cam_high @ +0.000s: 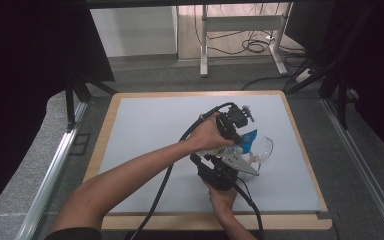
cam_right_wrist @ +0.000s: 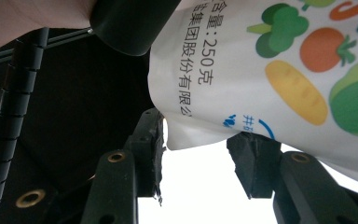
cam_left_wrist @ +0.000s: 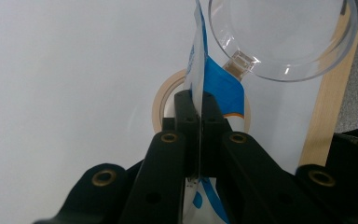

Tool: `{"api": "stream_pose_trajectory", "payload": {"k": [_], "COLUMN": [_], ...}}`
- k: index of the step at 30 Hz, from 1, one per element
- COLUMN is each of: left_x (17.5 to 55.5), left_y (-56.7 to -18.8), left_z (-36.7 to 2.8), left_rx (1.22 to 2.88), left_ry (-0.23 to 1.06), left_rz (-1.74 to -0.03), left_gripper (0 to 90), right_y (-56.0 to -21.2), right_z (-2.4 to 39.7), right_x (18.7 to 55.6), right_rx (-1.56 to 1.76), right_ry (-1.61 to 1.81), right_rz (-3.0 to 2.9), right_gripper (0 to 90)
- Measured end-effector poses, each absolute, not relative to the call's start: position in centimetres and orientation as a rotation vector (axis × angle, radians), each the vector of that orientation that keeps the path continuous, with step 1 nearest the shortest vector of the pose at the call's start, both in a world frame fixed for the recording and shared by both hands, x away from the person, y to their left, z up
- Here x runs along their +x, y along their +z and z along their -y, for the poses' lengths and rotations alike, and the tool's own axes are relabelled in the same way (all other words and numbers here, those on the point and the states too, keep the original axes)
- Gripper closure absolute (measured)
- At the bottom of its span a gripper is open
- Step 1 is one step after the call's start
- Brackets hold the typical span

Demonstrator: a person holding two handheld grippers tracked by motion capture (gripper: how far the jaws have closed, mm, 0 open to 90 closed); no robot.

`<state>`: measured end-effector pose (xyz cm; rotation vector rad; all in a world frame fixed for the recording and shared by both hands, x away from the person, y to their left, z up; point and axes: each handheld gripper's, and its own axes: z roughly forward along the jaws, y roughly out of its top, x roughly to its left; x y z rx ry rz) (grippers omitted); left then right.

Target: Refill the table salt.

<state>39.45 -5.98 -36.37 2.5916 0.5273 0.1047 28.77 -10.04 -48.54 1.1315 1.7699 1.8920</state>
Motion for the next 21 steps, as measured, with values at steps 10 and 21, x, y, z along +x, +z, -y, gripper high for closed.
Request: {"api": "stream_pose_trajectory", "payload": {"k": [10,21], "left_x": [39.45,39.49], "left_y": [-36.38,-36.38], "left_z": [6.08,6.13], "left_rx": [2.593,2.592], "left_ry": [0.105,0.105], "left_rz": [-0.523,-0.518], "left_gripper": [90.0,90.0], "right_y": [-48.48,-48.43], "right_z": [10.11,10.14], "right_x": [28.77,28.78], "right_rx": [1.135,1.134], "right_ry": [1.894,1.894], "right_rz": [-1.764,-1.762], "right_gripper": [56.8,56.9]}}
